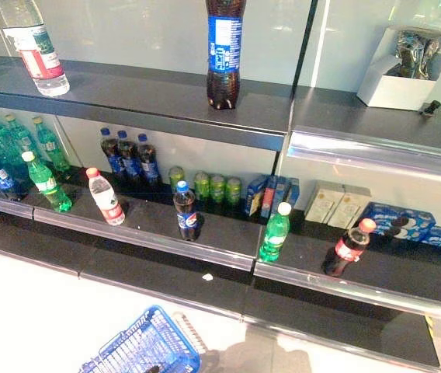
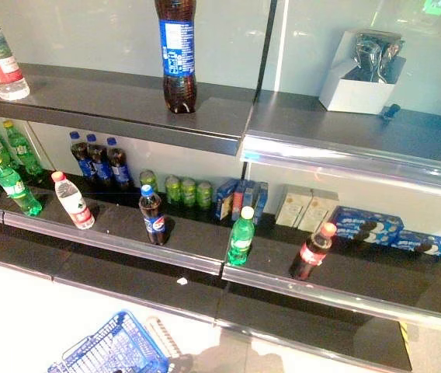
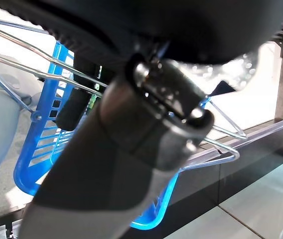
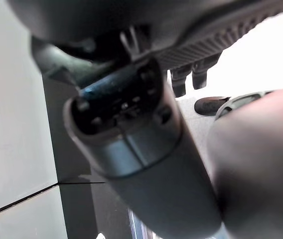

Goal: Pick up the drink and place into the basket.

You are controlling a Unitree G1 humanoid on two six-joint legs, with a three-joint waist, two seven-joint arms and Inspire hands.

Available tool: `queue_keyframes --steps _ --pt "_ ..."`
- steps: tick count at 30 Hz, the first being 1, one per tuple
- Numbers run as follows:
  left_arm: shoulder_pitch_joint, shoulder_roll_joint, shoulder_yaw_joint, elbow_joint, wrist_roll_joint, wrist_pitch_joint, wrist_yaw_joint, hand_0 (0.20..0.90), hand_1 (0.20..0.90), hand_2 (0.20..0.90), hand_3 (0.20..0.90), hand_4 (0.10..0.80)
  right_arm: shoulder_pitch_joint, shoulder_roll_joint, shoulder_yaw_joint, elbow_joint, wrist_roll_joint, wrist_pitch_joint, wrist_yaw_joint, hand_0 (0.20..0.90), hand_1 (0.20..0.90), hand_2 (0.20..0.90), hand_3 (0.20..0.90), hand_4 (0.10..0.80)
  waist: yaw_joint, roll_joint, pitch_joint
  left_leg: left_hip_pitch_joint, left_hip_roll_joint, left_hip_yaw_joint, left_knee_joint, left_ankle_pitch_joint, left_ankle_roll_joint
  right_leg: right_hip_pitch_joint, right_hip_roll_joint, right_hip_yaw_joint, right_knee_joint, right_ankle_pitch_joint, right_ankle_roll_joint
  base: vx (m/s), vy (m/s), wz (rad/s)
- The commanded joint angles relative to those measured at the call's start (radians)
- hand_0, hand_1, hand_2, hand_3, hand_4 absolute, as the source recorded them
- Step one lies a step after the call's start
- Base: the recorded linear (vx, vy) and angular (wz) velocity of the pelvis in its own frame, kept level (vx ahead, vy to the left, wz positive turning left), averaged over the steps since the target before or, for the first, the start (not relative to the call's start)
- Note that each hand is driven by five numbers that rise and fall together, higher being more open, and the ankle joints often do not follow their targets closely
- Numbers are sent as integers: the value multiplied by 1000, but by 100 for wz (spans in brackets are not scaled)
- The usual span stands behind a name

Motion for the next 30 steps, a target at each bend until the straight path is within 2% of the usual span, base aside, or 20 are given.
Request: queue_keyframes --steps 1,19,20,22,24,30 --pt "-133 -44 -18 -24 -5 -84 -20 300 300 300 200 100 -50 -33 -17 76 10 5 -31 900 900 900 900 800 24 28 62 41 53 -7 7 -42 -26 -31 -87 -26 49 52 48 0 0 0" --pt "-133 -48 -37 -27 -7 -96 -47 300 300 300 200 100 -49 -34 -24 79 13 -19 -45 900 900 900 900 800 14 30 63 48 55 4 8 -46 -25 -31 -89 -18 49 52 49 0 0 0" --pt "-132 -47 -39 -32 5 -95 -46 300 300 300 200 100 -49 -35 -20 74 0 -61 -72 900 900 900 900 800 15 29 64 48 56 4 8 -46 -25 -32 -89 -17 49 52 49 0 0 0" --pt "-133 -46 -42 -34 8 -94 -45 300 300 300 200 100 -51 -36 -16 66 0 -74 -84 900 900 900 900 800 14 28 64 48 56 5 8 -46 -25 -32 -89 -17 50 53 49 0 0 0" --pt "-135 -45 -46 -40 1 -93 -40 300 300 300 200 100 -52 -39 -9 34 -11 -132 -120 900 900 900 900 800 9 25 66 48 57 7 9 -46 -26 -35 -88 -10 52 54 49 0 0 0" --pt "-139 -44 -46 -51 -1 -94 -32 300 300 300 200 100 -46 -41 6 -46 -15 -218 -134 900 900 900 900 800 -1 18 72 49 60 14 12 -47 -25 -39 -87 0 54 55 51 0 0 0"
